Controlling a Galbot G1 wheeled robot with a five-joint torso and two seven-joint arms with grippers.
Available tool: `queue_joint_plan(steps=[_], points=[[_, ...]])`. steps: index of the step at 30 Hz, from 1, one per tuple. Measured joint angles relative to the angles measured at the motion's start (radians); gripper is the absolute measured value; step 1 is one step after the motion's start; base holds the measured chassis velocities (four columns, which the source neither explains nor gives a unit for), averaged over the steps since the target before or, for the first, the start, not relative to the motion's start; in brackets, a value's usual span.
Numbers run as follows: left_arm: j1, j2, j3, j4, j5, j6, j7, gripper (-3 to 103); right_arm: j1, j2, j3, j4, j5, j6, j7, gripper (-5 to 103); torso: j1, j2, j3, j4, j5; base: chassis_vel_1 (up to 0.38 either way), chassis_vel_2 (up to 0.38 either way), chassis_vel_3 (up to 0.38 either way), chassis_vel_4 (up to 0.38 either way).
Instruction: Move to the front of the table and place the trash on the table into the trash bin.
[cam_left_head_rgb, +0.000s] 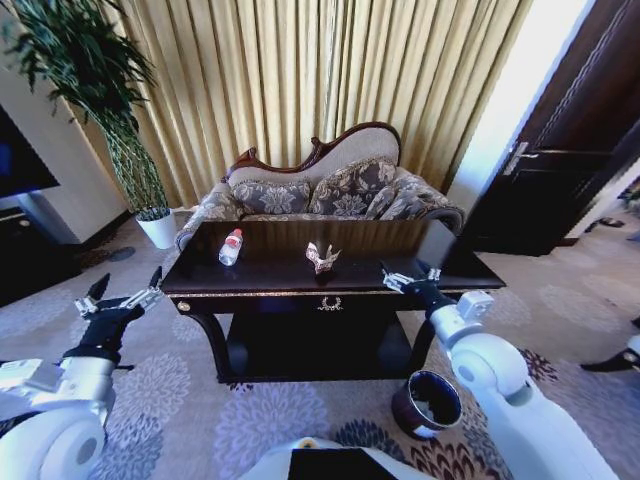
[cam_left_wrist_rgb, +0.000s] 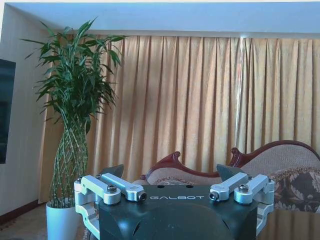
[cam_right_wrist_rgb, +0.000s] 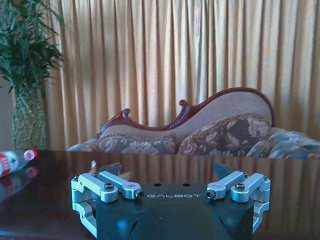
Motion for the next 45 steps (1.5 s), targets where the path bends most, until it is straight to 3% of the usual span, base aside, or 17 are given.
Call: queue_joint_plan(steps=[7, 20, 30, 40, 45], points=[[0.007, 0.004, 0.0, 0.0, 0.0, -0.014, 0.0, 100, -0.008, -0.008, -0.067, 0.01, 0.002, -0.028, 0.0, 100, -0.001, 0.0, 0.0, -0.0001, 0.0001, 0.0, 0.0, 0.0, 0.0], [0.014, 0.006, 0.004, 0.0, 0.005, -0.018, 0.001, 100, 0.145, -0.043, -0.279, -0.079, -0.006, -0.045, 0.006, 100, 0.0, 0.0, 0.0, 0.0, 0.0, 0.0, 0.0, 0.0, 0.0], [0.029, 0.002, 0.008, 0.0, 0.02, -0.018, 0.001, 100, 0.252, -0.043, -0.37, -0.16, -0.007, -0.046, 0.014, 100, 0.0, 0.0, 0.0, 0.0, 0.0001, 0.0, 0.0, 0.0, 0.0], [0.029, -0.003, 0.014, 0.0, 0.021, -0.017, 0.002, 100, 0.384, -0.041, -0.474, -0.183, 0.07, -0.086, 0.083, 100, 0.0, 0.0, 0.0, 0.0, 0.0, 0.0, 0.0, 0.0, 0.0], [0.024, -0.002, 0.017, 0.0, 0.022, -0.016, 0.002, 100, 0.493, -0.038, -0.602, -0.199, 0.153, -0.109, 0.225, 100, 0.0, 0.0, 0.0, 0.0001, -0.0002, 0.0, 0.0, 0.0, 0.0]])
